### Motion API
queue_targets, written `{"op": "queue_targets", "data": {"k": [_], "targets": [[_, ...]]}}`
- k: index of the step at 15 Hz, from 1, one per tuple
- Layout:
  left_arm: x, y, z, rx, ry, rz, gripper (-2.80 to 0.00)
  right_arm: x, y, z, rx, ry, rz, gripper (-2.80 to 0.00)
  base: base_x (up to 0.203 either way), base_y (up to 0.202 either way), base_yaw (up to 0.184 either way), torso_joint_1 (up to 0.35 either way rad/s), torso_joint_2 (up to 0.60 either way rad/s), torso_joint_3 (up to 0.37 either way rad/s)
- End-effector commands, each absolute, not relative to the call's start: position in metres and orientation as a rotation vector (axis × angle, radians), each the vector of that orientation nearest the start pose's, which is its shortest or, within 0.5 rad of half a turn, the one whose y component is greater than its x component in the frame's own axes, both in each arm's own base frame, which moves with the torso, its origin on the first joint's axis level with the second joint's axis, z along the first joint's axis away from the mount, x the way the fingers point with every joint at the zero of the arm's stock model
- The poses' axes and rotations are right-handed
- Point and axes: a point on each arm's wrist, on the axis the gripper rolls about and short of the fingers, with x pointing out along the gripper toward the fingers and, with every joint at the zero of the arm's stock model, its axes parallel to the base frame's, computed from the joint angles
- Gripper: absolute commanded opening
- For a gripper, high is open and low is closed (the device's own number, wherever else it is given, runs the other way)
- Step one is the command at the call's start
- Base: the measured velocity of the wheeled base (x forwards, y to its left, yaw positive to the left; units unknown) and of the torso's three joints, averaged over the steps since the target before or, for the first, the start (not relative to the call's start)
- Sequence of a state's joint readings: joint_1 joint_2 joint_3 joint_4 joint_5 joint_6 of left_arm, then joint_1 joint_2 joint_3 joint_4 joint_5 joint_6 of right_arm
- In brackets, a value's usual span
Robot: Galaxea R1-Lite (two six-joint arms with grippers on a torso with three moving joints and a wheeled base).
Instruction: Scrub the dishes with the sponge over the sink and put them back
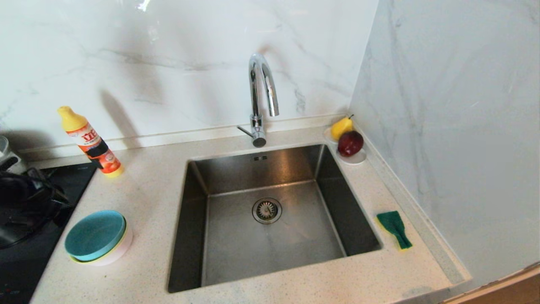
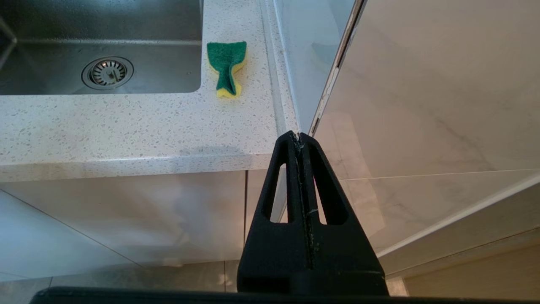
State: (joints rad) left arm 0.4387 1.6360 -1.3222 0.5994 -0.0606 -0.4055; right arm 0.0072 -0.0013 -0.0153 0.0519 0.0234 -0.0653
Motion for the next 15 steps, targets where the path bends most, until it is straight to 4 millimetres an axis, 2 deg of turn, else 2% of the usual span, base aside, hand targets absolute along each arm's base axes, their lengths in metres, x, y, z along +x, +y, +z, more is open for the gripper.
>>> {"op": "queue_targets", "data": {"k": [1, 3, 5, 7, 9, 12, 15], "targets": [[0.244, 0.109, 0.265, -0.570, 0.704, 0.492, -2.80, -0.024, 0.000, 0.074, -0.066, 0.034, 0.032, -2.80, 0.000, 0.000, 0.000, 0.000, 0.00, 0.000], [0.253, 0.100, 0.290, -0.504, 0.629, 0.413, -2.80, -0.024, 0.000, 0.074, -0.066, 0.033, 0.033, -2.80, 0.000, 0.000, 0.000, 0.000, 0.00, 0.000], [0.271, 0.076, 0.299, -0.389, 0.606, 0.281, -2.80, -0.024, 0.000, 0.074, -0.066, 0.034, 0.033, -2.80, 0.000, 0.000, 0.000, 0.000, 0.00, 0.000], [0.286, 0.051, 0.312, -0.295, 0.487, 0.158, -2.80, -0.024, 0.000, 0.074, -0.066, 0.034, 0.033, -2.80, 0.000, 0.000, 0.000, 0.000, 0.00, 0.000], [0.286, 0.027, 0.329, -0.238, 0.359, 0.056, -2.80, -0.024, 0.000, 0.074, -0.066, 0.033, 0.033, -2.80, 0.000, 0.000, 0.000, 0.000, 0.00, 0.000], [0.257, 0.008, 0.350, -0.190, 0.260, -0.025, -2.80, -0.024, 0.000, 0.074, -0.066, 0.033, 0.033, -2.80, 0.000, 0.000, 0.000, 0.000, 0.00, 0.000], [0.199, 0.001, 0.360, -0.175, 0.167, -0.076, -2.80, -0.024, 0.000, 0.074, -0.066, 0.033, 0.033, -2.80, 0.000, 0.000, 0.000, 0.000, 0.00, 0.000]]}}
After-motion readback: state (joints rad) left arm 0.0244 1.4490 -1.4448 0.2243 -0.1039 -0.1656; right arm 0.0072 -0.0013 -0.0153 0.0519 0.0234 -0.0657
